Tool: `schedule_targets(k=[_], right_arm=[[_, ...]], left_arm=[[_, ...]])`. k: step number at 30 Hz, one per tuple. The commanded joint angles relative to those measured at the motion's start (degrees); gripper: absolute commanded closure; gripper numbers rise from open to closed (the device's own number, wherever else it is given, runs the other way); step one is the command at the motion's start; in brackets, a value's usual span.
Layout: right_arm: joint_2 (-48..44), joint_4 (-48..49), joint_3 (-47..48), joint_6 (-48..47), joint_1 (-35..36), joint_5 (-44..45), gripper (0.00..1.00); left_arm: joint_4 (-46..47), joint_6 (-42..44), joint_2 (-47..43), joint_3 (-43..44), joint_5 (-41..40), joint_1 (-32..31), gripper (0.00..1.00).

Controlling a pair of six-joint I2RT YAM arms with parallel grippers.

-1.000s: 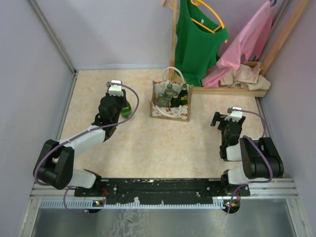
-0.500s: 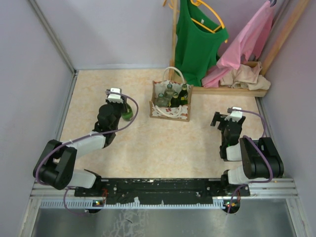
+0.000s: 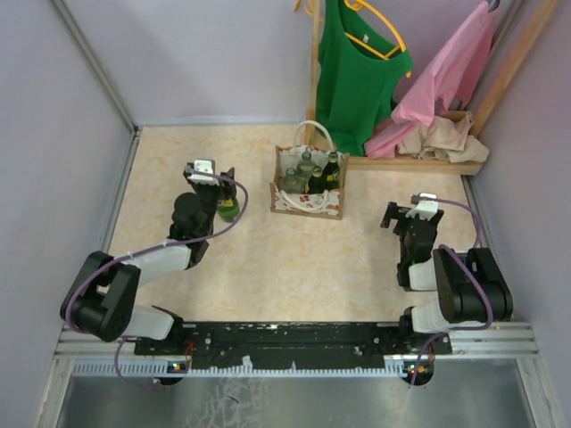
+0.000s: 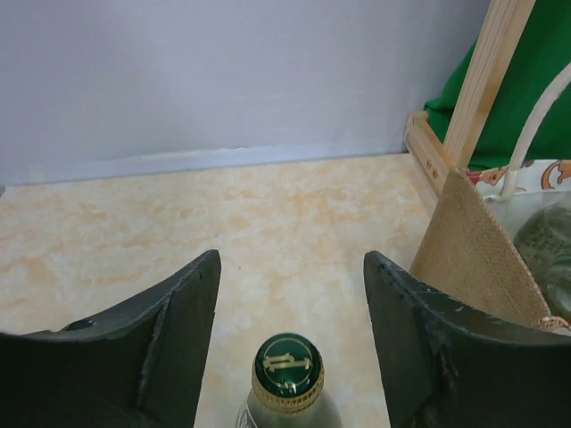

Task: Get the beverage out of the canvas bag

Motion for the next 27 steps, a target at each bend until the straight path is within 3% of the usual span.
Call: schedule_targets(k=[1,7,9,11,15,19,27], right_arm=[[0.13,3.16,1.95,-0.7,0.54,0.32,0.01],[0.14,3.15,1.94,-0.73,0.49,0.28,0.01],[0.14,3.15,1.95,-0.65,0.47,0.3,0.01],[0.14,3.17,1.95,-0.65,0.5,0.28,0.01],[0.14,3.19,1.95,-0.66,0.53,0.25,0.01],[0.14,3.23,1.94,-0.66,0.52,0.34,0.01],[0.14,3.17,1.93,-0.68,0.5,0.27,0.01]], left_arm=[[2.31,0.85,-1.16,3.86,1.86,0.18,0.26],[-7.46,0.53,-3.47,12.07,6.69,0.18,0.23],[-12.84,-0.59,-3.33,16.58,10.93,0.13,0.22],[-18.92,-2.35,-2.26,22.08,14.82,0.04,0.14],[-29.83,-3.23,2.58,32.77,24.46,-1.1,0.13],[-33.93,-3.09,7.26,37.82,29.6,-3.29,0.19],[-34.65,-3.17,13.86,38.65,33.23,-6.32,0.44]])
